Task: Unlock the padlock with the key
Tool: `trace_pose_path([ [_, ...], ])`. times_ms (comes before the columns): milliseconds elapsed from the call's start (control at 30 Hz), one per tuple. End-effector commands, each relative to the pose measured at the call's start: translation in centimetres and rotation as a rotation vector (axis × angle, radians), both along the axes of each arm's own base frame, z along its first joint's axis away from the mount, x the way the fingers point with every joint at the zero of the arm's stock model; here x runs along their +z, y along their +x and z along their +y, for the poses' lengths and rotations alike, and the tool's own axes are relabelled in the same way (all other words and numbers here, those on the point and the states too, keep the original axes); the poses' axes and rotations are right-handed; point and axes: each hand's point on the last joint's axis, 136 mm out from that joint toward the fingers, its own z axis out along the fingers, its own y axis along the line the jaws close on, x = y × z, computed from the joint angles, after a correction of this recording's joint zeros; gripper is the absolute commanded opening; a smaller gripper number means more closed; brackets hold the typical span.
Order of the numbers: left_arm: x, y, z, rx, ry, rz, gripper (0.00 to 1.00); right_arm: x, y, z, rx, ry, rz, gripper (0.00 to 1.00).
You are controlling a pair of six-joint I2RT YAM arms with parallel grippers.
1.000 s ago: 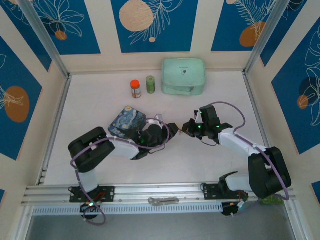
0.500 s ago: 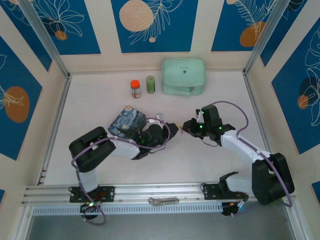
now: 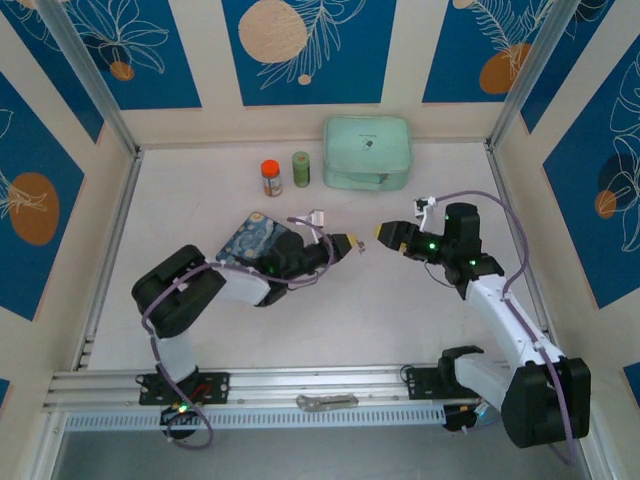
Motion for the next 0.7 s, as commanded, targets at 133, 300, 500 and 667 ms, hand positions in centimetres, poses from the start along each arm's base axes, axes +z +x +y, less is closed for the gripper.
trace_pose_path([
  [133,6.4,-3.6,-0.8,-0.256,-0.14,-0.26,0.0,2.4,-1.5,1.6,0.168,0.097,-0.175,0.58],
  [300,6.8,-4.0,0.0,-0.237,-0.144,-0.289,0.0,1.8,-1.3,1.9,0.173,0.115,-0.182,0.52],
  [500,7.1,-4.1,0.0,-0.238,-0.195,-0.27,0.0,0.9,-1.4,3.0,0.212,0.13,-0.161,0.46],
  [667,7.6,-3.6,0.4,-0.194,-0.205,-0.277,0.0,0.1,-1.9,3.7,0.228,0.134,-0.141,0.4],
])
